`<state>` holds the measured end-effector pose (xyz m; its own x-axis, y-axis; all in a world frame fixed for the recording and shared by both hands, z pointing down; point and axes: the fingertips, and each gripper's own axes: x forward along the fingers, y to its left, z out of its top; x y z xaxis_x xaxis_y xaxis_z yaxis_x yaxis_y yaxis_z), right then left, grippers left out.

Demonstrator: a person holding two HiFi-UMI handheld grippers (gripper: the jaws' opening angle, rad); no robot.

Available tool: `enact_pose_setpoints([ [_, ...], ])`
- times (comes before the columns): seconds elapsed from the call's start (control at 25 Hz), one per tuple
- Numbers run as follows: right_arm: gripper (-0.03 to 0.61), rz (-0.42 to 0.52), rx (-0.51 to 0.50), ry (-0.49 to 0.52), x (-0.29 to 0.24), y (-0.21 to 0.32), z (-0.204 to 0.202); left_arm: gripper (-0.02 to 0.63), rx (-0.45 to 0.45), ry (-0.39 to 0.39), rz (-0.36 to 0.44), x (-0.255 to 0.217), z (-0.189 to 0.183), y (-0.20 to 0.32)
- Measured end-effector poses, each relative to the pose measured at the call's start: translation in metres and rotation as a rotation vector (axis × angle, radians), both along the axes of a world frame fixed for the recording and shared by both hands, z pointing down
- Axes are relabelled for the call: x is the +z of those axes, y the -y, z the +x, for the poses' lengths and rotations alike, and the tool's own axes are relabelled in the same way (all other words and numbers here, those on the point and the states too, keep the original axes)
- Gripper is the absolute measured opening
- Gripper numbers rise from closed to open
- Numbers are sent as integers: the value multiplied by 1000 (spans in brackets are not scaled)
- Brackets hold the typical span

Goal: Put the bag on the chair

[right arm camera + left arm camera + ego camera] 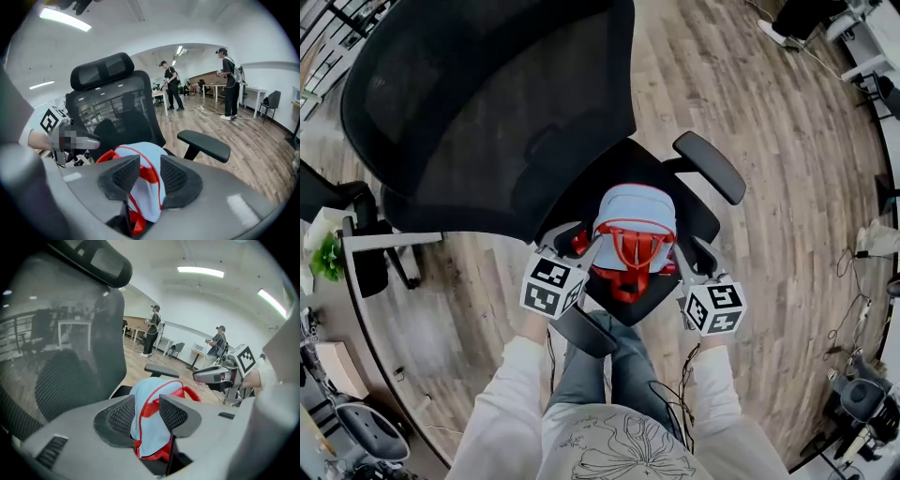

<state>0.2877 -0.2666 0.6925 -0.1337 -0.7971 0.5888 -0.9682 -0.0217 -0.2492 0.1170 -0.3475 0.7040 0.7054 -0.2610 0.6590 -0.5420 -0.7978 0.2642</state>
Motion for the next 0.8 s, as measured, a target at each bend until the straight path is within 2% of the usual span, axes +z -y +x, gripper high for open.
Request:
enact_pose_setpoints([
  [0.04, 135, 27, 16, -5, -14, 3, 1, 156, -10, -18, 22, -15, 0, 3],
  [0.12, 128, 87, 40, -28, -46, 8, 3, 110, -41, -62, 75, -48, -2, 12],
  [0.2, 50, 155, 63, -65, -81, 12, 4, 75, -84, -105, 135, -83, -5, 20],
  [0.24, 41, 185, 72, -82, -98, 13, 5, 51, -103, -120, 167, -100, -7, 24],
  [0.48, 40, 318, 121, -132, -183, 18, 8, 15, -149, -181, 323, -189, -11, 37],
  [0.8, 30, 454, 148, -199, -274, 9, -5, 8, -207, -269, 412, -284, -18, 21],
])
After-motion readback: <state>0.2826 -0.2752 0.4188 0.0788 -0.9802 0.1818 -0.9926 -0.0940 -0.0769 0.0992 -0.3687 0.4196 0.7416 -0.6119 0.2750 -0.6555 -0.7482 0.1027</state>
